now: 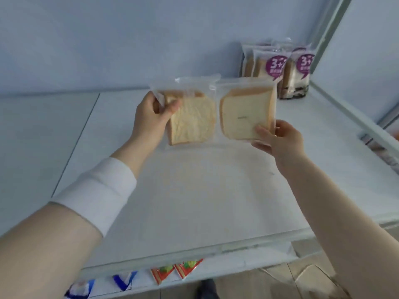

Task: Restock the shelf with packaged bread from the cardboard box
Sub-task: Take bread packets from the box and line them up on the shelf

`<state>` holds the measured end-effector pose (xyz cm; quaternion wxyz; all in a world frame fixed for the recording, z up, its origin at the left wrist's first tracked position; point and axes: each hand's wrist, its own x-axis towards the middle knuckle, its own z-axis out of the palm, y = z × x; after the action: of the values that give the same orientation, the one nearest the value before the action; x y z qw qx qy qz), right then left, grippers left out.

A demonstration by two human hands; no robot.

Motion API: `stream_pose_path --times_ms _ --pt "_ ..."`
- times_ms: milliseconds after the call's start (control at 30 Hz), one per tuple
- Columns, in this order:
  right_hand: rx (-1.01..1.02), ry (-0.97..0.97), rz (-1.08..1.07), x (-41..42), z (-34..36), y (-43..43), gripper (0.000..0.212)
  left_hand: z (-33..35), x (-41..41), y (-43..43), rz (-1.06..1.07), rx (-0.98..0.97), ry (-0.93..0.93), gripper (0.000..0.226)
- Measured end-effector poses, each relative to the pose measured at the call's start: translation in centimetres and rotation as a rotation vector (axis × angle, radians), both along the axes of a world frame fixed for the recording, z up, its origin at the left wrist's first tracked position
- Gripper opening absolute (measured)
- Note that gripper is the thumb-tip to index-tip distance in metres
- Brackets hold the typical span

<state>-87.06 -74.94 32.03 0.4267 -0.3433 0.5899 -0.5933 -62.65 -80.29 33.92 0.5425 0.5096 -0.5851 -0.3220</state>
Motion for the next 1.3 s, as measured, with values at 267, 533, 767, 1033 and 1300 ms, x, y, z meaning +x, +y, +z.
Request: stream_pose_path --times_ms 267,533,767,1033,1300 --pt "-0.089 0.052 -0.019 1.6 -2.4 -17.9 0.031 -2.1 -0.1 -16.4 0.136 0.009 0.087 0.022" --pt "-0.108 0.288 -0.133 2.6 -3.6 -26.4 0.042 -3.4 -2.4 -24.2 0.234 -0.059 0.171 0.028" --pt "-0.017 0.465 -0.273 3.8 -4.1 -28.6 0.051 -4.4 -3.4 -26.3 0.317 -0.134 0.205 0.027" --pt "0.121 0.782 -0.181 5.0 -3.5 -27.6 0.069 -4.0 -3.4 -25.0 0.361 -0.078 0.097 0.05" --pt "0.096 1.26 -0.014 5.2 -1.4 -15.2 0.068 -2.4 -1.6 -12.9 0.185 -0.195 -0.941 0.052"
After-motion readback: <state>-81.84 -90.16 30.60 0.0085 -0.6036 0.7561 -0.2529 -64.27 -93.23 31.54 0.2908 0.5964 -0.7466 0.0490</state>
